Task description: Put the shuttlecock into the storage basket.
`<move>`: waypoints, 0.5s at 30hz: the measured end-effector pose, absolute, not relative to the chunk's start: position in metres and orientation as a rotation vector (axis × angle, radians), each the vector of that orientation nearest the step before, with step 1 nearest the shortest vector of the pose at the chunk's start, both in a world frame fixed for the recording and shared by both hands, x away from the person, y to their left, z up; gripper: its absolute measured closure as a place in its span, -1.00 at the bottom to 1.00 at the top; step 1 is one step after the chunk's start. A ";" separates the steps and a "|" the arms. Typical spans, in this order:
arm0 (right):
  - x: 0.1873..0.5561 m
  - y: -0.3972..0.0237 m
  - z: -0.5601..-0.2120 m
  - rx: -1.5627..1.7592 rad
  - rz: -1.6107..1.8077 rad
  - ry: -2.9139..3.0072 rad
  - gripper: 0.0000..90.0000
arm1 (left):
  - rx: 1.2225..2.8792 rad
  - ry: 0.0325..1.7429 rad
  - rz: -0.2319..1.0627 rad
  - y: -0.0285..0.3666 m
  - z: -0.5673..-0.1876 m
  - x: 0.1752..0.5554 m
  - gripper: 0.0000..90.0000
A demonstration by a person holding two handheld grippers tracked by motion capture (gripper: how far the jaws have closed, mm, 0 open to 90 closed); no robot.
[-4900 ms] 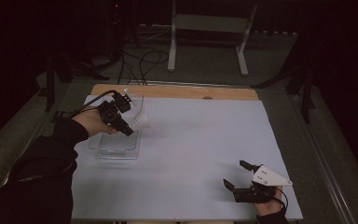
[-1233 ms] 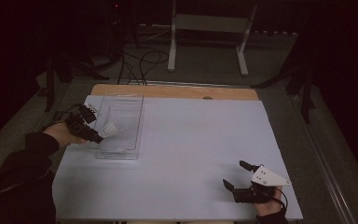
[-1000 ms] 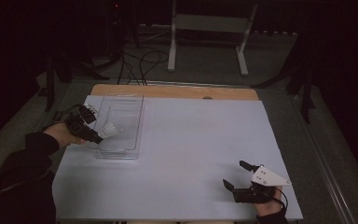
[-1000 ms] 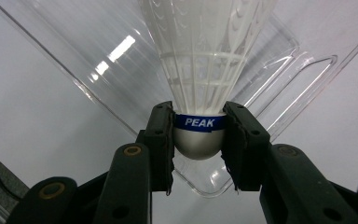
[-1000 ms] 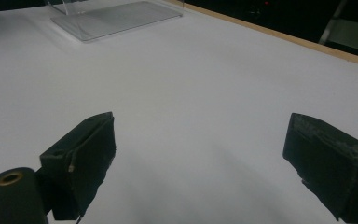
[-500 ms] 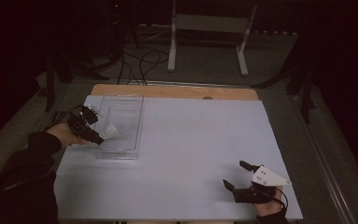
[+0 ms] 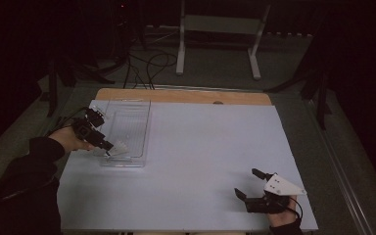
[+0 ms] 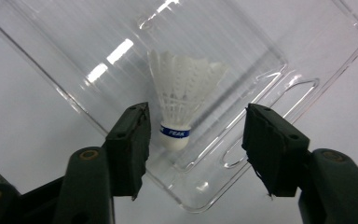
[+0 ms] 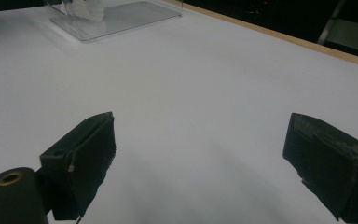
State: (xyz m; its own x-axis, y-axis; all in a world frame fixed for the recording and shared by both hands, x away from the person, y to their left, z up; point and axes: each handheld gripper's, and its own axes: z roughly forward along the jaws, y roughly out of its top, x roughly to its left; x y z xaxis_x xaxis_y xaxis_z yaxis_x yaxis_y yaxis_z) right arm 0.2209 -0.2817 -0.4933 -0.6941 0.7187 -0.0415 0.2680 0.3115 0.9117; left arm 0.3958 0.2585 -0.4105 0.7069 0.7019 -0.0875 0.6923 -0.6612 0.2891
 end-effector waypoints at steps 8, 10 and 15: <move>0.221 -0.282 -0.493 0.874 1.359 2.139 -0.80 | 2.570 1.089 0.075 0.247 -0.409 0.393 -0.63; 0.221 -0.282 -0.493 0.875 1.359 2.139 -0.80 | 2.539 1.087 0.039 0.245 -0.408 0.392 -0.69; 0.221 -0.282 -0.493 0.873 1.358 2.139 -0.80 | 2.551 1.037 0.063 0.240 -0.408 0.390 -0.97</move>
